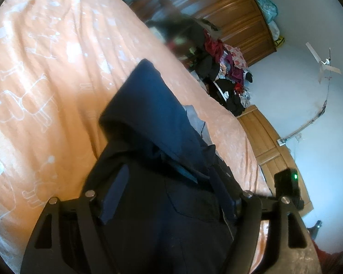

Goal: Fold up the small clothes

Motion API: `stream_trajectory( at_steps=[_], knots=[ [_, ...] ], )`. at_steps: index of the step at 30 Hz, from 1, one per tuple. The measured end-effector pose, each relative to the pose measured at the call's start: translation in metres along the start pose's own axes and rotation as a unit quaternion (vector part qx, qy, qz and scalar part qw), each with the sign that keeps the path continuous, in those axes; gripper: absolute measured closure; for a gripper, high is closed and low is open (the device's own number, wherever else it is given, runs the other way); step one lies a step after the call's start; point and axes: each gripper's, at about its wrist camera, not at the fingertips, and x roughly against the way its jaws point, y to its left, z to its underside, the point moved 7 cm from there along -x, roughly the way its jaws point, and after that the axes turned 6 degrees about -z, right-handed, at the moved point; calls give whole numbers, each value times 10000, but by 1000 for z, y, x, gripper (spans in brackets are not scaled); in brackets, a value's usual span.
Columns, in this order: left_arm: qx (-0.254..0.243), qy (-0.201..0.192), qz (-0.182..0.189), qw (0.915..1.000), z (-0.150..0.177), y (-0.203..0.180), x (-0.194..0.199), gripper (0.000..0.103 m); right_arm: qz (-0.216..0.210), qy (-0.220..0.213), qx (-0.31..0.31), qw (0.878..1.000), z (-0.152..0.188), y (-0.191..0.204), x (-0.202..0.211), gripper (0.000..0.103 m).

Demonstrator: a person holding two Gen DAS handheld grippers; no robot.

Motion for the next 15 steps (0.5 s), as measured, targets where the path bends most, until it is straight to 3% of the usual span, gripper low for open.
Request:
stream_trajectory(
  at_steps=[3, 8, 10, 11, 12, 15],
  knots=[
    [-1, -4, -12, 10000, 0, -1, 0, 27, 46, 51, -224, 9997, -12, -8, -29, 29],
    [-29, 15, -68, 10000, 0, -1, -2, 27, -379, 244, -548, 9975, -28, -26, -46, 32],
    [-33, 14, -83, 10000, 1, -1, -2, 27, -334, 234, -426, 9983, -30, -22, -50, 55],
    [-35, 15, -89, 10000, 0, -1, -3, 27, -296, 225, -326, 9988, -33, -18, -46, 90],
    [-38, 14, -94, 9999, 1, -1, -2, 27, -290, 168, -168, 9993, -35, -11, -40, 95],
    [-44, 16, -99, 9999, 0, -1, -3, 27, -354, -178, 273, 9988, -47, 8, -16, 97]
  ],
)
